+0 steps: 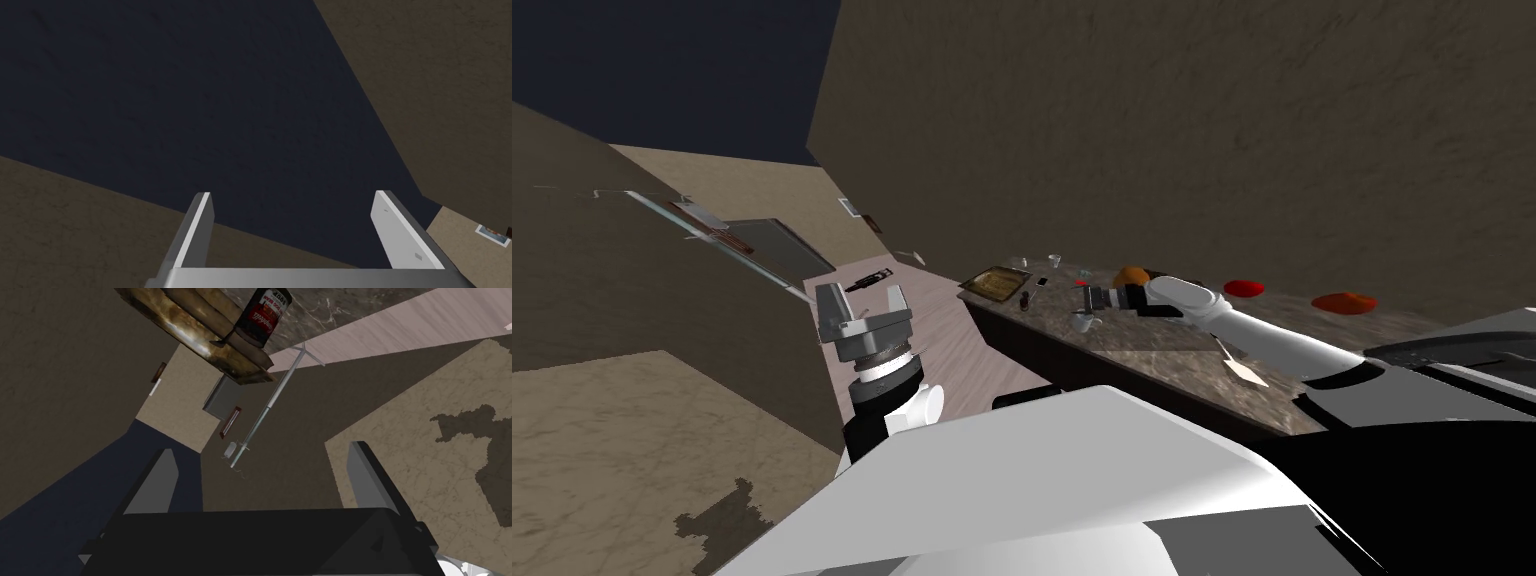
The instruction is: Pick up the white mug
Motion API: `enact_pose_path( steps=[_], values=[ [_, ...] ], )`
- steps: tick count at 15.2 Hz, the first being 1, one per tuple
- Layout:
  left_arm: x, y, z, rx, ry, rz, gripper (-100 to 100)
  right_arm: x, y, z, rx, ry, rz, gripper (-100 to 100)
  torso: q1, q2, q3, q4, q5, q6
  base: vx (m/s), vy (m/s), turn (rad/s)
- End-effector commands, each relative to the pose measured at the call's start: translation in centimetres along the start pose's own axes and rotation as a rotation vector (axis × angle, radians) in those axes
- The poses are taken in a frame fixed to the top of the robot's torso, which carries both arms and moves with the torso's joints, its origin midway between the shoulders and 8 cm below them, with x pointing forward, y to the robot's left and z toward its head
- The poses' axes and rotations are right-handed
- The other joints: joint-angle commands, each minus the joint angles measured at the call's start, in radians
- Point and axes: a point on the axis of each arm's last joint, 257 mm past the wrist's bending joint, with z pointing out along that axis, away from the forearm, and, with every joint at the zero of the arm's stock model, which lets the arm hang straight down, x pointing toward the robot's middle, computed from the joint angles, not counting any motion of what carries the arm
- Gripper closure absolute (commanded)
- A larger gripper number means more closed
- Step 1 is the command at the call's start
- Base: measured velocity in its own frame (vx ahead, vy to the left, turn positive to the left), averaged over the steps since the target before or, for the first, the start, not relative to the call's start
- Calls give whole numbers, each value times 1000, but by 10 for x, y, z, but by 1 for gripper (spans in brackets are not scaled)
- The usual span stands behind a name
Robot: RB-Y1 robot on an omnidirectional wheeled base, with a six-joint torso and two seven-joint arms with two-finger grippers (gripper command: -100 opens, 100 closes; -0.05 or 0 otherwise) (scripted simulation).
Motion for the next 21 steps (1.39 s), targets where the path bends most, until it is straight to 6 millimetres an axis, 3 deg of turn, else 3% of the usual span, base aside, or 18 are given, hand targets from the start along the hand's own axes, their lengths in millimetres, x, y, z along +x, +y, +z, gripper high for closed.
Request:
enact_pose_path(
  steps=[1, 2, 3, 4, 5, 7, 8, 9, 12, 13, 16, 17, 18, 21],
  values=[
    [0, 0, 0, 0, 0, 0, 0, 21, -1, -10, -41, 81, -70, -100, 0, 0, 0, 0, 0, 0, 30, 78, 66],
    [0, 0, 0, 0, 0, 0, 0, 21, -1, -11, -42, 84, -72, -100, 0, 0, 0, 0, 0, 0, 26, 51, 16],
    [0, 0, 0, 0, 0, 0, 0, 40, 0, -20, -82, 150, -122, -100, -1, 1, 0, 0, 0, 0, 37, 56, 67],
    [0, 0, 0, 0, 0, 0, 0, 43, -1, -22, -86, 165, -134, -100, -1, 0, 0, 0, 0, 0, 43, 62, 72],
    [0, 0, 0, 0, 0, 0, 0, 60, 1, -32, -125, 218, -169, -100, -1, 0, 0, 0, 0, 0, 45, 79, 84],
    [0, 0, 0, 0, 0, 0, 0, 65, 0, -36, -132, 244, -189, -100, 0, 0, 0, 0, 0, 0, 34, 64, 46],
    [0, 0, 0, 0, 0, 0, 0, 85, 1, -51, -178, 312, -231, -100, -1, 1, 0, 0, 0, 0, 32, 64, 57],
    [0, 0, 0, 0, 0, 0, 0, 87, 1, -52, -181, 321, -238, -100, -1, 1, 0, 0, 0, 0, 32, 68, 63],
    [0, 0, 0, 0, 0, 0, 0, 124, 7, -84, -280, 450, -304, -100, 2, 0, 0, 0, 0, 0, 43, 101, 84],
    [0, 0, 0, 0, 0, 0, 0, 128, 7, -86, -285, 465, -316, -100, 2, 0, 0, 0, 1, 0, 34, 106, 81],
    [0, 0, 0, 0, 0, 0, 0, 161, 17, -122, -392, 582, -362, -100, 4, 0, 0, 0, 1, 0, 48, 122, 86],
    [0, 0, 0, 0, 0, 0, 0, 163, 17, -123, -396, 591, -369, -100, 4, 0, 0, 0, 1, 0, 55, 107, 60],
    [0, 0, 0, 0, 0, 0, 0, 177, 23, -140, -448, 637, -381, -100, 3, 0, 0, 0, 1, 0, 49, 111, 101],
    [0, 0, 0, 0, 0, 0, 0, 193, 30, -160, -507, 696, -402, -100, 4, 0, 0, 0, 1, 0, 41, 113, 81]
  ],
)
